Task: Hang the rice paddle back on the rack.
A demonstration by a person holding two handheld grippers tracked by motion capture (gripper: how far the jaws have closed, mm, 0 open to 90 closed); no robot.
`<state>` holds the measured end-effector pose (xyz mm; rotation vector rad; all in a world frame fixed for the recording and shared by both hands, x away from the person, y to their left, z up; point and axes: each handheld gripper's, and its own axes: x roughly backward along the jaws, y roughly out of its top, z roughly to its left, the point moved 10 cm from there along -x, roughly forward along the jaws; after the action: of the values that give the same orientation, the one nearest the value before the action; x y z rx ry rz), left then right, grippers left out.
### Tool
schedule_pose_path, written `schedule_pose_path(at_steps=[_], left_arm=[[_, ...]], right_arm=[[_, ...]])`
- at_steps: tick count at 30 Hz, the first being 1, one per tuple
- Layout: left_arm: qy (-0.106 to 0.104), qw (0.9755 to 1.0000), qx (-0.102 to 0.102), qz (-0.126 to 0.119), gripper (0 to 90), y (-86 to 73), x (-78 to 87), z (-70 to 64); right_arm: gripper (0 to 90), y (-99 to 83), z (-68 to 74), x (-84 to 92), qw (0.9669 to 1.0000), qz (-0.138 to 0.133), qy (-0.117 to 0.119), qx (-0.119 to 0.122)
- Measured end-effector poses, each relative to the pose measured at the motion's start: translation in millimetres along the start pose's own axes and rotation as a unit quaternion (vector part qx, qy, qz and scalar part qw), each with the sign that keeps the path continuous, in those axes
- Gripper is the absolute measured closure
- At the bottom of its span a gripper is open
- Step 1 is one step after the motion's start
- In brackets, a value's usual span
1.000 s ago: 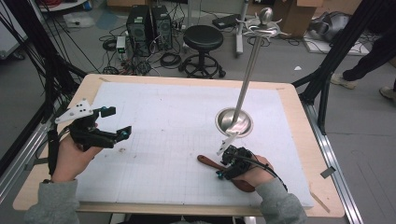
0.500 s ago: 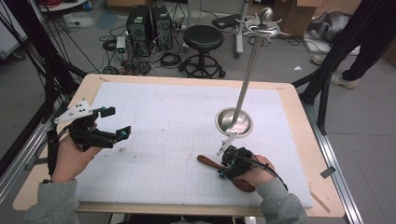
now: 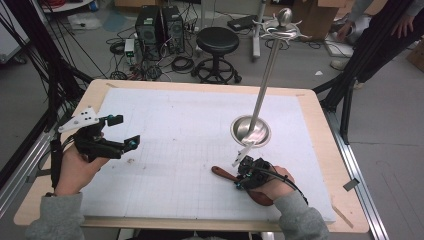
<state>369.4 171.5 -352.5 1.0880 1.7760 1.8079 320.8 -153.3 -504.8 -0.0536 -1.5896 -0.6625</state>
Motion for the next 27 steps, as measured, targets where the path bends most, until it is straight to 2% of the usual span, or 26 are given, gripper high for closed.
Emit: schedule_pose_path(at_steps=[9,27], left_arm=[[-0.001,1.0000,0.001,-0.001,1.7,0.6,0.8,0.4],[0.001,1.0000,0.001,-0.003,1.7,2.0,3.4,1.7]], right_arm=[[75.3,0.0,-1.2,0.6,0.9999,-0.012,0.006,-0.005],[75.7,5.5,-6.4,13.8,0.9986,-0.050,-0.009,-0.013]])
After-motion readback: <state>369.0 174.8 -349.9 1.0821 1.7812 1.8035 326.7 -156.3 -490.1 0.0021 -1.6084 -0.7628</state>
